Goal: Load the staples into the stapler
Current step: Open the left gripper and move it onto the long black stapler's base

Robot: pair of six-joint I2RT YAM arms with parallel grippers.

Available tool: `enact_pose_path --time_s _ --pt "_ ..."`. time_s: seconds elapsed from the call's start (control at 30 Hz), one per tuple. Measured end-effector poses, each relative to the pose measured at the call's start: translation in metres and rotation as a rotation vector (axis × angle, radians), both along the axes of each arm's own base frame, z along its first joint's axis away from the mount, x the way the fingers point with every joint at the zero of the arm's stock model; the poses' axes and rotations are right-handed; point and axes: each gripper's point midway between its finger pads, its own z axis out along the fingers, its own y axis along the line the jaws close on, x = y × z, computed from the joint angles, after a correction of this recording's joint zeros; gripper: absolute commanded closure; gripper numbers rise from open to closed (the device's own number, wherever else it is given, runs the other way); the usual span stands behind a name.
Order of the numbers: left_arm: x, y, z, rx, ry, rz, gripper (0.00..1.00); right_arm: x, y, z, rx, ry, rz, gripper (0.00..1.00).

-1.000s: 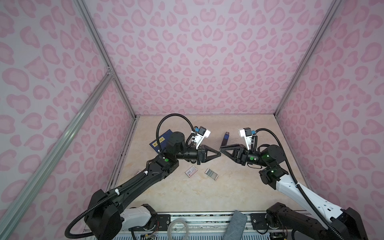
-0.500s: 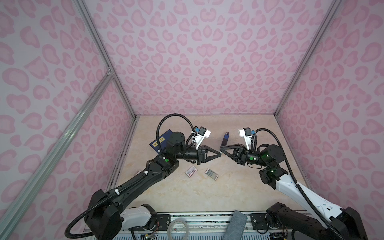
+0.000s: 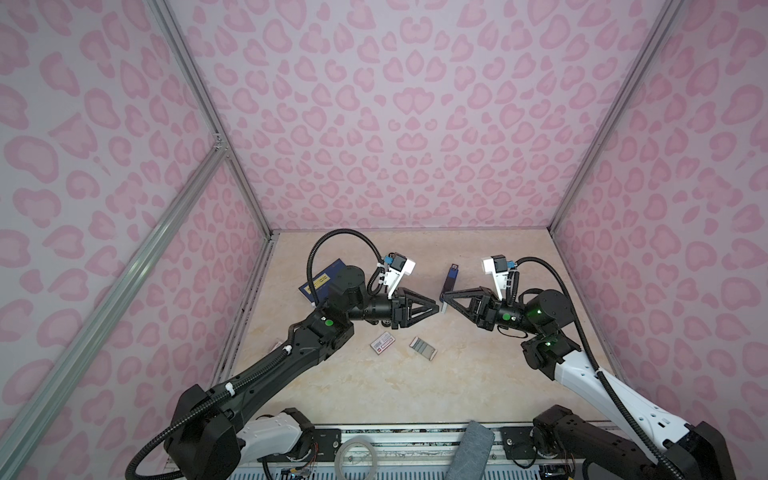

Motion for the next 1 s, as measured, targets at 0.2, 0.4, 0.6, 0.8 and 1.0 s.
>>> enact_pose_path --time_s 0.2,0.4,0.6,0.8,1.0 --pt "0.050 0.032 -0.037 0.158 0.056 0.331 0.23 0.004 -0.012 -0.002 -0.015 -0.006 -0.045 0.84" --pt "0.109 0.078 -0.143 0.521 0.224 0.655 0.18 0.003 -0.014 -0.012 -0.038 0.015 -0.054 0.84" --pt "0.134 0.105 -0.227 0.785 0.339 0.767 0.18 0.001 -0.015 -0.017 -0.054 0.022 -0.062 0.84" --pt "0.164 0.103 -0.258 0.879 0.341 0.809 0.18 0.003 -0.016 -0.021 -0.063 0.033 -0.074 0.84" --pt "0.193 0.097 -0.277 0.924 0.329 0.820 0.19 0.006 -0.018 -0.026 -0.069 0.049 -0.087 0.84"
